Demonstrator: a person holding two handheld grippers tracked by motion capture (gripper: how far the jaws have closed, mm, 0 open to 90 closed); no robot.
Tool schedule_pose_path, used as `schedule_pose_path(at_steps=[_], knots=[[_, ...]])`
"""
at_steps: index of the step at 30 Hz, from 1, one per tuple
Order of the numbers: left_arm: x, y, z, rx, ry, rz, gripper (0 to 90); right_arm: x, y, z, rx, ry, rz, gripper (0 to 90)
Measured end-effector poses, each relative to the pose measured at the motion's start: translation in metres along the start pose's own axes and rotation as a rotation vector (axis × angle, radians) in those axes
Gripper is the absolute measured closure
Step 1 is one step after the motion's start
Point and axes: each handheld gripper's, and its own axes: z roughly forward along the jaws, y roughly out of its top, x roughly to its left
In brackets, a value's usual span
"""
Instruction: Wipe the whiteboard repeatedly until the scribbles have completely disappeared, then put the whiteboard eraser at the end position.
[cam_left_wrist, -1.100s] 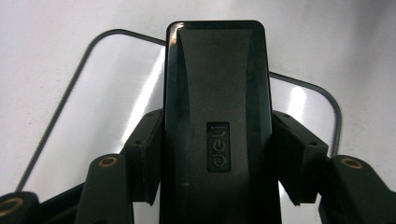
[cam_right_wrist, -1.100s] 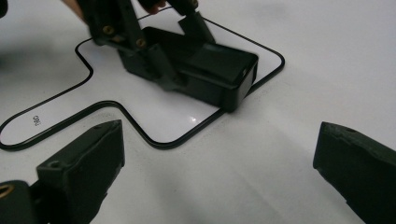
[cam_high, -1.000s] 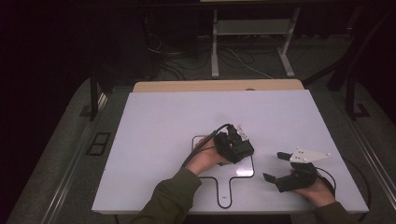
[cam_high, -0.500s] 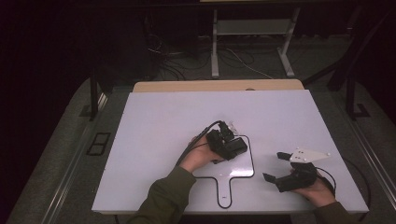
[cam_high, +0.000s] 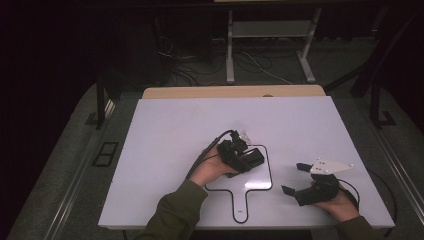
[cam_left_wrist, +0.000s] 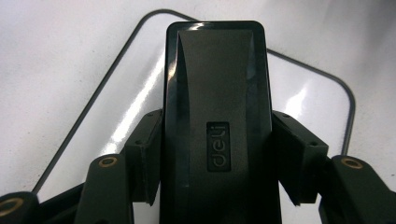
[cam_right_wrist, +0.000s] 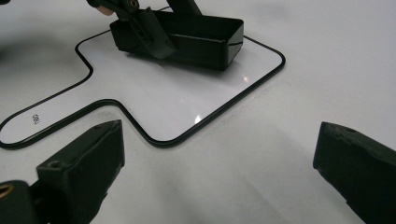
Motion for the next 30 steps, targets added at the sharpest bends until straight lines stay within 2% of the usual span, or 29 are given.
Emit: schedule_pose_path(at_steps=[3,5,8,9,11,14,16,21,26,30], knots=[[0.001,0.000,-0.002,-0.026,0.005,-0.022,39.2,0.000,0.000,0.001,0.001,-0.001,0.001,0.9],[0.003,0.000,-0.005,-0.013,0.006,-0.006,39.2,0.000,0.000,0.001,0.001,-0.001,0.000,0.9],[0.005,0.000,-0.008,-0.021,0.012,-0.024,39.2,0.000,0.000,0.001,0.002,0.000,-0.002,0.9],[0.007,0.000,-0.009,-0.024,0.020,-0.014,39.2,0.000,0.000,0.001,0.003,0.000,-0.001,0.9],[0.007,0.001,-0.010,-0.029,0.022,-0.030,39.2,0.000,0.000,0.001,0.001,-0.001,-0.001,0.9],[0.011,0.003,-0.013,-0.028,0.030,-0.019,39.2,0.000,0.000,0.001,0.001,0.000,0.000,0.9],[0.013,0.005,-0.015,-0.037,0.035,-0.027,39.2,0.000,0.000,0.001,0.002,0.000,0.001,0.9],[0.025,0.013,-0.021,-0.034,0.052,-0.027,39.2,0.000,0.001,0.001,-0.002,0.001,0.006,0.9],[0.042,0.020,-0.028,-0.059,0.070,-0.044,39.2,0.000,0.001,0.001,-0.006,0.003,0.004,0.9],[0.057,0.026,-0.029,-0.040,0.091,-0.039,39.2,0.000,0.001,0.001,-0.006,0.006,0.012,0.9]])
